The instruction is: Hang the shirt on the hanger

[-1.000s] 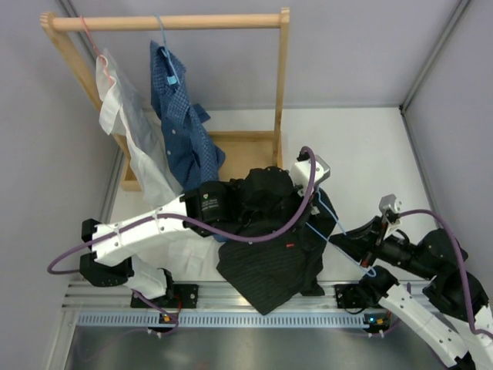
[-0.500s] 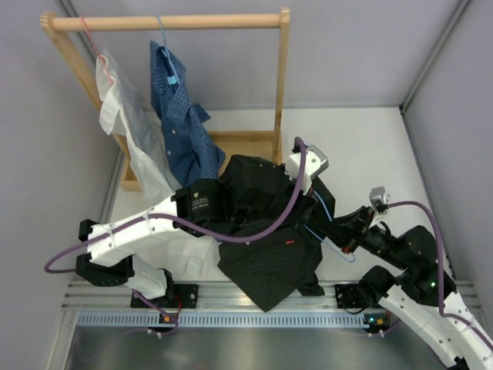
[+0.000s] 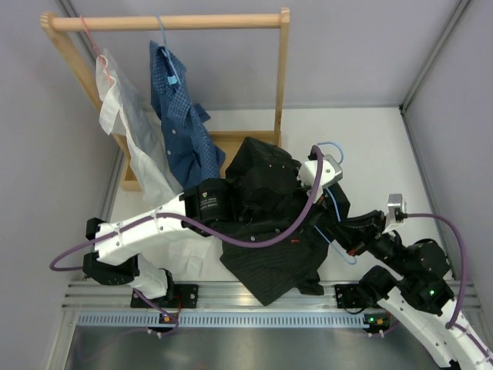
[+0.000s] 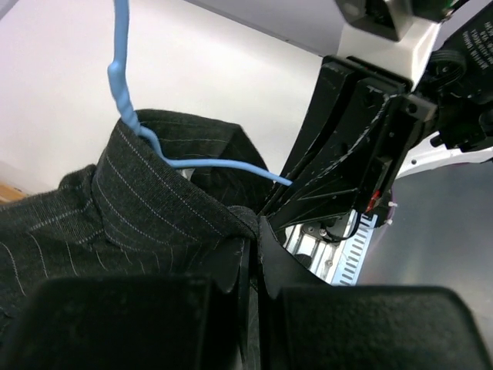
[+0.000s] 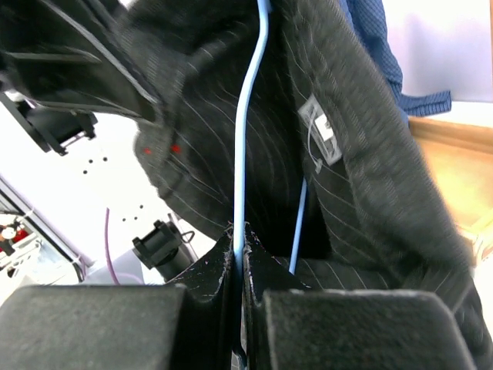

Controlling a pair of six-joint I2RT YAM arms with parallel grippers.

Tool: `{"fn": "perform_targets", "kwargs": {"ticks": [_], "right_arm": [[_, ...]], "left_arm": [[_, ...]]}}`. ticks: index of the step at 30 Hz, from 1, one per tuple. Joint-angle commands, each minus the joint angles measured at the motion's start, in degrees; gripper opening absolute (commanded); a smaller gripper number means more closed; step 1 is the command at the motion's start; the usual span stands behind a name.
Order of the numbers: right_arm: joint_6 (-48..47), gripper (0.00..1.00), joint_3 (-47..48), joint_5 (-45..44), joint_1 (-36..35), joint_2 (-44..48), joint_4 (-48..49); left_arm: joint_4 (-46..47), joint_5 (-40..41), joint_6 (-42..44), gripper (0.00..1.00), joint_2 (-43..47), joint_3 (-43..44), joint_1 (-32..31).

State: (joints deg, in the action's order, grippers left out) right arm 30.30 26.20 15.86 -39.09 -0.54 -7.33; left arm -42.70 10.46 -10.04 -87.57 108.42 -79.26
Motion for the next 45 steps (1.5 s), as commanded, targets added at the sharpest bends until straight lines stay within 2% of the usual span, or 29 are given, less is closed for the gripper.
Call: {"fn": "perform_targets", "kwargs": {"ticks": [1,2,3,7,9,11,12,16,17,19,20,21,23,25,26,34,37,44,45], "right_arm": [[1.9,0.00,-1.6,-1.5,0.4,4.0,9.6],[2.0,0.00,-1.9,-1.5,0.4,4.2,10.0],[1.9,0.00,-2.1,-1.6,0.4,4.6,10.6],[1.6,0.00,-2.1,-2.9,0.4,7.0,10.8],[1.5,0.00,-1.5,-3.7,0.4,7.0,9.2],[1.1,0.00,-1.1,-4.3,0.4,6.6,8.3],[1.1,0.00,-1.1,-4.3,0.4,6.7,8.3],[1.0,0.00,-0.9,-5.0,0.4,6.9,8.2],[1.0,0.00,-0.8,-5.1,0.4,6.9,8.1],[1.0,0.00,0.0,-4.6,0.4,6.5,7.6],[0.9,0.00,0.6,-4.3,0.4,6.4,7.4],[1.0,0.00,1.0,-3.9,0.4,6.3,5.9],[1.0,0.00,1.9,-3.0,0.4,6.2,4.6],[1.1,0.00,2.4,-2.2,0.3,5.9,4.0],[1.1,0.00,2.9,-2.1,0.4,5.7,3.5],[2.0,0.00,5.2,3.2,0.4,2.2,3.5],[2.7,0.00,5.6,6.9,0.3,1.2,5.4],[2.9,0.00,6.1,10.9,0.4,1.1,6.7],[2.9,0.00,6.1,11.3,0.4,0.1,6.8]], "left_arm": [[1.2,-1.3,2.7,0.05,0.4,2.8,-0.3],[1.2,-1.7,3.0,0.10,0.5,2.9,-0.3],[1.0,-1.8,3.7,0.22,0.6,3.0,-0.3],[0.3,-0.2,8.6,0.45,2.9,3.0,-0.3],[0.5,10.9,12.5,0.56,4.6,2.9,-0.2],[0.9,16.5,15.2,0.66,5.3,3.1,0.0],[2.0,16.4,17.5,0.73,5.6,3.2,0.1],[6.9,11.0,22.4,0.75,7.4,1.7,1.2],[7.8,9.3,23.3,0.75,7.8,1.4,3.5],[8.3,0.2,23.9,0.75,7.9,2.1,7.9],[8.0,-4.3,23.7,0.75,7.7,2.8,14.0],[7.0,-17.0,23.1,0.76,7.0,3.5,17.2],[3.2,-26.7,26.2,0.77,5.6,5.7,22.9],[-1.3,-37.2,31.1,0.79,4.0,6.2,23.3],[-1.6,-39.5,33.7,0.80,3.8,5.8,23.3],[-3.5,-49.5,40.0,0.82,2.6,4.6,23.7],[-3.6,-48.9,39.5,0.82,0.6,5.5,23.9],[-3.5,-50.4,39.3,0.65,-2.8,6.1,24.8],[-3.6,-51.1,39.3,0.59,-3.0,6.2,24.9]]}}
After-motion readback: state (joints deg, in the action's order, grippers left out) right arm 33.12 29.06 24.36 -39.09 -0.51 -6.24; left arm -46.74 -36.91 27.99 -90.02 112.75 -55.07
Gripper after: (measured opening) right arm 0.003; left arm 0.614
